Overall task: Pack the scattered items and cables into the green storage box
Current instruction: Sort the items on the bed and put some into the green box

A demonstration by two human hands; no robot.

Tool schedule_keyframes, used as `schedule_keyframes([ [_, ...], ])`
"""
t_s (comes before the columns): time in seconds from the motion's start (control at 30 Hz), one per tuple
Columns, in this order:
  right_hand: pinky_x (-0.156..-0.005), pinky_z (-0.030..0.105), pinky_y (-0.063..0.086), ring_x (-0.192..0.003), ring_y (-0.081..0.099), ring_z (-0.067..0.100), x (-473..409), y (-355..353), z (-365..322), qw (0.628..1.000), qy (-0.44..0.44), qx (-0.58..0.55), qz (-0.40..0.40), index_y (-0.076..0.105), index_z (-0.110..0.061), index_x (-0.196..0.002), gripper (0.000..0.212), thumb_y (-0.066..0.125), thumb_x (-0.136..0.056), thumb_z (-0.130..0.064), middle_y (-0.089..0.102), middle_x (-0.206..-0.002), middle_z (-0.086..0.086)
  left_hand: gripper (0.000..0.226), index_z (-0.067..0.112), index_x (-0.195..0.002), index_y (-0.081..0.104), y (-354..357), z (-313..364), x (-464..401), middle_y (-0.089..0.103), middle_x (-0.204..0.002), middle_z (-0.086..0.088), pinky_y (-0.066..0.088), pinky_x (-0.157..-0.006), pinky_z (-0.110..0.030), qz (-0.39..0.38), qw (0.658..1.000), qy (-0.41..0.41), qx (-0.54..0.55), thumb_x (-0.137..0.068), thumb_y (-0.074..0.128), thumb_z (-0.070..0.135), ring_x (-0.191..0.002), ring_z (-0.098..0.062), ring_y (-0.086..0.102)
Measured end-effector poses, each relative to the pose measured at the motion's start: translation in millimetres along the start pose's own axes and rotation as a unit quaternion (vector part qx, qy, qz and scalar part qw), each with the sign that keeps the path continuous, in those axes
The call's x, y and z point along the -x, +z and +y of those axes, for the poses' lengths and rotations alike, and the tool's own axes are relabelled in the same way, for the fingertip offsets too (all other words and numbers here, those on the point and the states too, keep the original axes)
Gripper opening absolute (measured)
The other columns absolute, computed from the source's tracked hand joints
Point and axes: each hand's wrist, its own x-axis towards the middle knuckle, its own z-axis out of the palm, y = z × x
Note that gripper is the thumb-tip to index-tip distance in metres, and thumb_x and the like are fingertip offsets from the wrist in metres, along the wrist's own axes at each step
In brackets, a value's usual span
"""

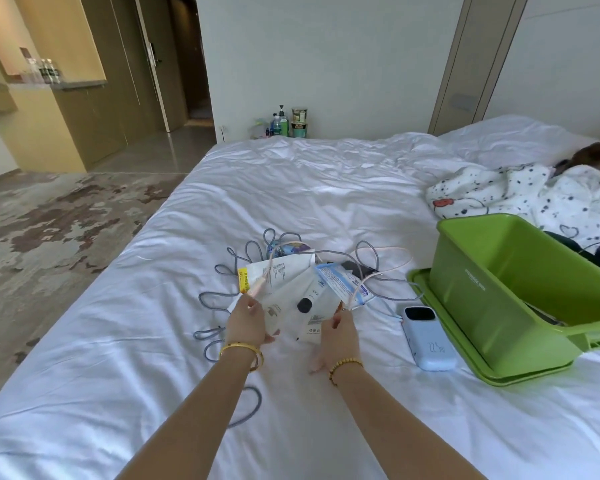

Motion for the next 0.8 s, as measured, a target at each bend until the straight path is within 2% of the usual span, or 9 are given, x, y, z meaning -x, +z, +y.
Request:
schedule_keyframes([
  [0.13,-0.045,0.022,0.044,-0.042,0.059,0.013,19.5,-3.5,-21.8,0.993,0.022,-0.098,-0.055,0.035,-0.015,-0.088,0.007,0.033,-0.094,-0.012,0.06,-0.083,0.011,0.025,0.019,-0.076,0.041,-1.4,19.2,16.8,0.053,-0.086,-0.005,0.045,-0.047,-0.029,0.03,0.996,0.032,0.076,-0.097,0.028,0.013,-0.032,-0.018,0.06],
  [0.23,-0.035,0.016,0.037,-0.03,0.054,0.006,32.6,-6.9,-36.8,0.989,-0.004,-0.134,-0.057,0.037,-0.014,-0.086,0.014,0.028,-0.096,-0.012,0.056,-0.075,0.014,0.021,0.015,-0.079,0.041,-0.9,35.7,29.5,0.056,-0.084,-0.009,0.042,-0.036,-0.02,0.075,0.991,0.073,0.081,-0.096,0.028,0.012,-0.041,-0.023,0.065],
  [0.3,-0.03,0.013,0.033,-0.027,0.051,0.004,38.8,-15.2,-46.9,0.987,-0.039,-0.144,-0.053,0.04,-0.014,-0.08,0.019,0.03,-0.096,-0.011,0.05,-0.069,0.01,0.014,0.01,-0.088,0.043,-2.8,46.8,36.4,0.058,-0.096,-0.02,0.057,-0.056,-0.035,0.089,0.988,0.076,0.101,-0.096,0.032,0.011,-0.066,-0.04,0.069],
  [0.37,-0.03,0.013,0.033,-0.026,0.048,0.004,42.6,-27.0,-56.1,0.985,-0.075,-0.147,-0.046,0.04,-0.019,-0.074,0.024,0.032,-0.096,-0.01,0.048,-0.067,0.007,0.011,0.009,-0.087,0.043,-5.9,56.7,41.8,0.057,-0.089,-0.016,0.058,-0.064,-0.045,0.095,0.981,0.075,0.152,-0.096,0.036,0.01,-0.072,-0.044,0.067],
  [0.43,-0.031,0.013,0.035,-0.028,0.047,0.007,45.3,-39.3,-64.3,0.982,-0.106,-0.152,-0.032,0.041,-0.022,-0.072,0.027,0.034,-0.096,-0.01,0.049,-0.07,0.007,0.013,0.011,-0.083,0.041,-7.0,66.6,47.1,0.051,-0.076,-0.005,0.059,-0.059,-0.043,0.102,0.974,0.09,0.181,-0.095,0.041,0.011,-0.068,-0.037,0.068],
  [0.53,-0.03,0.015,0.032,-0.029,0.043,0.006,48.3,-58.9,-76.4,0.968,-0.143,-0.205,-0.005,0.046,-0.021,-0.077,0.025,0.036,-0.097,-0.009,0.05,-0.072,0.005,0.01,0.01,-0.085,0.042,1.7,82.8,59.6,0.056,-0.09,-0.014,0.056,-0.045,-0.031,0.062,0.957,0.101,0.263,-0.095,0.044,0.01,-0.053,-0.024,0.066],
  [0.6,-0.032,0.015,0.033,-0.031,0.043,0.005,48.5,-76.8,-84.6,0.958,-0.159,-0.239,0.014,0.049,-0.016,-0.086,0.016,0.039,-0.097,-0.009,0.049,-0.071,0.004,0.014,0.013,-0.082,0.043,14.9,94.2,70.0,0.055,-0.104,-0.022,0.054,-0.041,-0.026,0.027,0.949,0.095,0.299,-0.094,0.046,0.008,-0.066,-0.031,0.064],
  [0.67,-0.037,0.012,0.038,-0.047,0.047,0.008,47.7,-99.6,-91.5,0.949,-0.197,-0.244,0.027,0.052,-0.01,-0.093,0.012,0.042,-0.096,-0.007,0.05,-0.072,0.003,0.017,0.016,-0.082,0.044,30.3,104.2,80.7,0.052,-0.107,-0.022,0.054,-0.041,-0.023,-0.004,0.941,0.091,0.325,-0.093,0.048,0.005,-0.078,-0.032,0.061],
  [0.8,-0.061,0.0,0.039,-0.067,0.052,-0.007,43.1,-159.7,-104.9,0.933,-0.301,-0.192,0.043,0.059,-0.003,-0.097,0.014,0.046,-0.094,-0.002,0.056,-0.076,-0.01,0.02,0.014,-0.103,0.041,65.4,121.4,99.5,0.052,-0.106,-0.015,0.055,-0.049,-0.019,-0.075,0.933,0.105,0.337,-0.092,0.048,-0.001,-0.077,-0.023,0.063],
])
